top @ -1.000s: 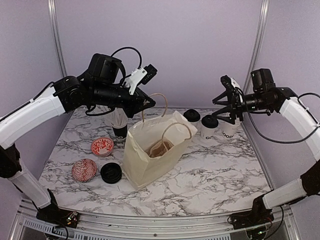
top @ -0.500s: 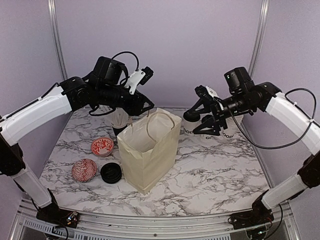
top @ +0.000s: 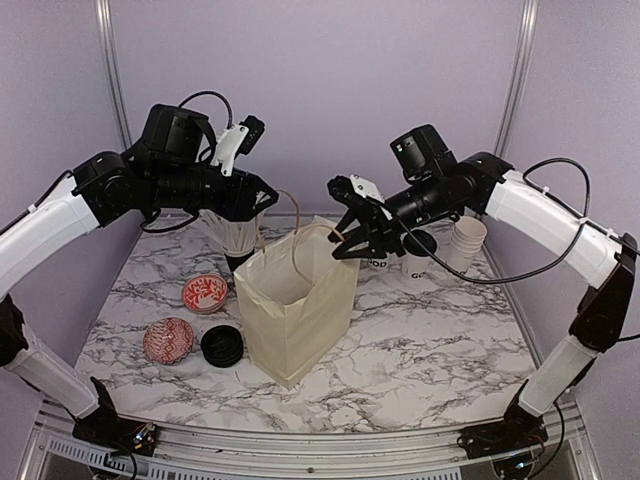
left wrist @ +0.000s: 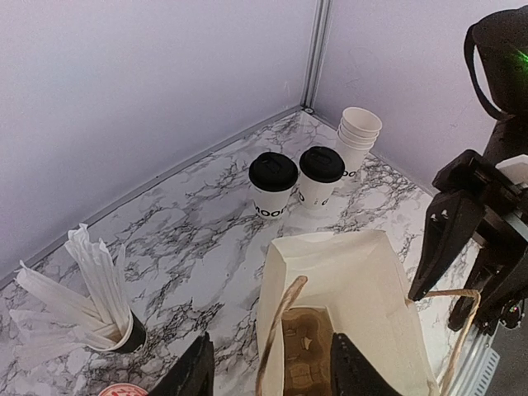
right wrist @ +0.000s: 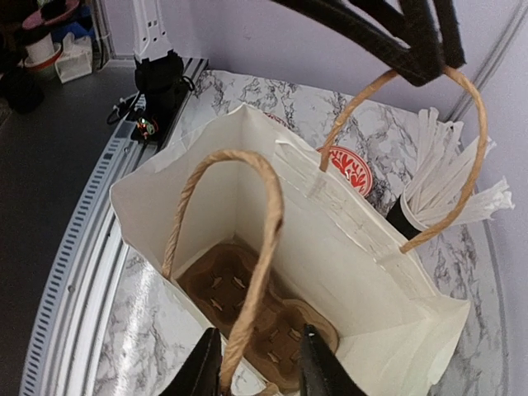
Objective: Pack the takeout coffee
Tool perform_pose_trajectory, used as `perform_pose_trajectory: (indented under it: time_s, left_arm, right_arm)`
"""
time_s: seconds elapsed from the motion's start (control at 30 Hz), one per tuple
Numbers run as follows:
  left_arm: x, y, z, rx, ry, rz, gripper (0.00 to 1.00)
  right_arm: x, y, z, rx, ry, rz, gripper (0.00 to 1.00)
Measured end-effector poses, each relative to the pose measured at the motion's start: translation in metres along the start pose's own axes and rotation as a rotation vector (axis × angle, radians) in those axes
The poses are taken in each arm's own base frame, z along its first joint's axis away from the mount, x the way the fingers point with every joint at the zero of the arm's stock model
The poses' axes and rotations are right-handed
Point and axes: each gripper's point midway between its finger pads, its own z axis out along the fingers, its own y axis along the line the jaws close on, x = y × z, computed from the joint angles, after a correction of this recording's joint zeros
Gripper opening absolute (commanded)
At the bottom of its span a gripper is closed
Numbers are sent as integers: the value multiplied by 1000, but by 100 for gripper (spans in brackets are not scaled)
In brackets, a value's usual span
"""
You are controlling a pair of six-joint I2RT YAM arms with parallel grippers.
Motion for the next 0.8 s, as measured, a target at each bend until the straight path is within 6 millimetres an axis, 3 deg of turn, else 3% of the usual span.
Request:
perform_pose_trajectory:
  time_s: [0.07, 0.17, 0.2, 0.3, 0.4, 0.63, 0.7, 0.8]
  left_arm:
    - [7, 2, 4, -11, 26, -9, 35]
    - [21, 7, 18, -34, 90, -22, 3]
    - [25, 8, 25, -40, 119, -24, 0]
    - [25, 9, 45, -43, 163, -33, 0]
    - [10, 1, 51, -10, 156, -36, 0]
    - [-66, -27, 11, 128, -26, -40, 0]
    - [-78, -34, 2, 165, -60, -41, 0]
    - [-84, -38, -2, 190, -74, -42, 0]
  right_arm:
    - [0, -1, 0, 2, 3, 3, 1]
    - [1, -2, 0, 11, 9, 25, 0]
    - [1, -2, 0, 13, 11, 28, 0]
    - [-1, -2, -1, 17, 14, 35, 0]
    - [-11, -3, -7, 27, -1, 22, 0]
    - [-62, 12, -48, 74, -114, -84, 0]
    - [-79, 15, -62, 99, -148, -124, 0]
    - [-88, 18, -72, 116, -170, -149, 0]
